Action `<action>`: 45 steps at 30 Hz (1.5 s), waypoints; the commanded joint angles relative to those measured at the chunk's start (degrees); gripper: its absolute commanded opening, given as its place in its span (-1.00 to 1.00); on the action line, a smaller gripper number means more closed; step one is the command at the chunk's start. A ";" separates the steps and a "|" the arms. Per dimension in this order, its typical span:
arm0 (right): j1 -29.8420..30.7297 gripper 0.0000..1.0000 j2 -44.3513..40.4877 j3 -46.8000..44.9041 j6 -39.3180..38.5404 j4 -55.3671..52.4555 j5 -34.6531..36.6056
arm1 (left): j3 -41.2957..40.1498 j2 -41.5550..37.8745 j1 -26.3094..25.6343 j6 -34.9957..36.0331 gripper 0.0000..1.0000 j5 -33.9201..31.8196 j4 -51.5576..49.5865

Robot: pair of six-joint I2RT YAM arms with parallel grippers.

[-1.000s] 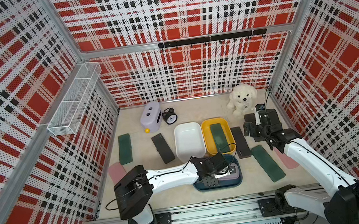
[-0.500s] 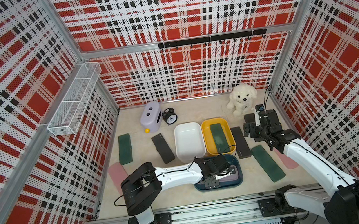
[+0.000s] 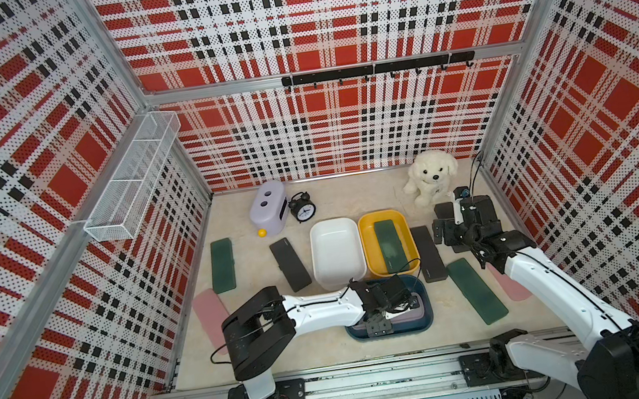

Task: Place the pencil cases by color into the storage box
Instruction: Place the pencil case at the storage box.

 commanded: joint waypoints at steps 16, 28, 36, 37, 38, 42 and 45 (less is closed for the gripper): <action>-0.50 0.99 -0.69 -1.05 -0.22 1.13 -0.17 | 0.31 0.93 0.88 -0.31 0.85 -4.28 -1.70; -0.50 0.99 -0.68 -1.13 -0.13 1.02 -0.24 | -0.02 -0.66 3.91 -0.31 0.86 -6.20 -1.39; -0.50 0.99 -0.23 -0.96 -0.13 1.15 -0.25 | 1.21 -1.31 2.54 -0.06 0.87 -7.08 -1.57; -0.50 0.99 -0.22 -0.94 -0.16 1.12 -0.25 | 1.24 -1.30 2.55 -0.05 0.87 -7.21 -1.69; -0.48 0.99 -0.22 -1.04 -0.13 1.17 -0.25 | 1.24 -1.20 2.50 0.03 0.88 -7.39 -1.91; -0.50 0.99 -0.23 -1.05 -0.22 1.03 -0.31 | 1.52 -1.37 2.42 0.01 0.89 -7.39 -2.86; -0.50 0.99 -0.21 -0.92 -0.22 1.09 -0.35 | 2.07 -1.80 2.21 0.12 0.90 -7.54 -3.80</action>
